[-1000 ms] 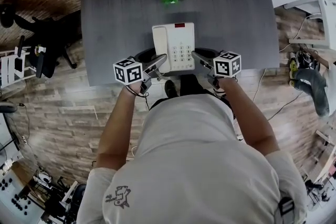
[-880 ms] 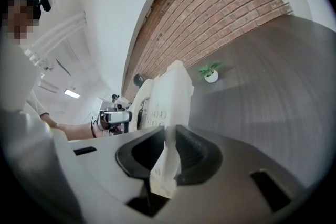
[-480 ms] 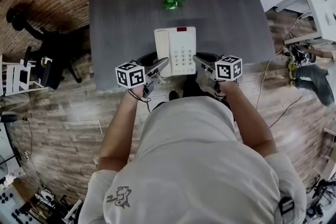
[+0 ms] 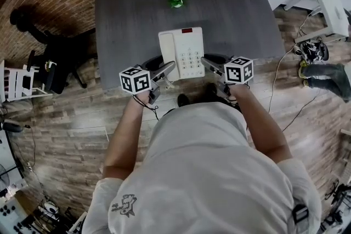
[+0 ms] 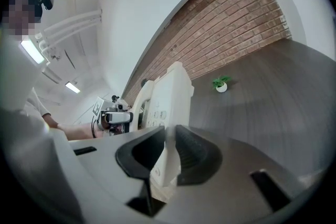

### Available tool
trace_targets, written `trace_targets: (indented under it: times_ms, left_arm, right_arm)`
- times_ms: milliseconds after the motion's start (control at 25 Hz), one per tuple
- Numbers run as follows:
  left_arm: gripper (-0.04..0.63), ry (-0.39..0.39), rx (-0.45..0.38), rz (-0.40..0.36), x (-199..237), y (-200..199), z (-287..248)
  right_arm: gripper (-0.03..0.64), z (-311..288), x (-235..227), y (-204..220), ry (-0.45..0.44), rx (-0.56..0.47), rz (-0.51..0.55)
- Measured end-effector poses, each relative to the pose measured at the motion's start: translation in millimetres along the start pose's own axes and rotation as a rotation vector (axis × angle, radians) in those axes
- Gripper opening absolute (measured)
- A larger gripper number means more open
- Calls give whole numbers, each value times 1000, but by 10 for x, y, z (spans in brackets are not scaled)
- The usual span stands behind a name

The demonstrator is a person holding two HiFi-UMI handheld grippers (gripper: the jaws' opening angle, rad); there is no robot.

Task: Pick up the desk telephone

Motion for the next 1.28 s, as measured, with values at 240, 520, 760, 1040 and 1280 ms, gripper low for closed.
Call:
trace_targets:
  times_ms: [240,520,760,1040,1280]
  left_arm:
    - [298,-12,-18,-8,-156,-27,-13]
    - [298,-45,-35,-15,-482,-111,-283]
    - [298,-76,-43,-5,-799,-91,-638]
    - [298,-111,-47,0,-1159,26,-1081]
    - [298,-150,-66,5,-1470,179,-1323]
  right_arm:
    - [71,146,37,-28,-12,10,24]
    - [71,514,-151,-57,-42,17,35]
    - [71,883,-415,62,-74,25,19]
    - [71,1319,-727,228,-101,24,30]
    - [71,1622,-882,411,-139,43,45]
Point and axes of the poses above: the fingertips, and each gripper's own axes: z backward along the fingers, x to its left, y out of its underside, the point moved 3 cm from there along z, backward along the fingers, and after that the axes turned 11 degrees about x, right-handed, at the moved point
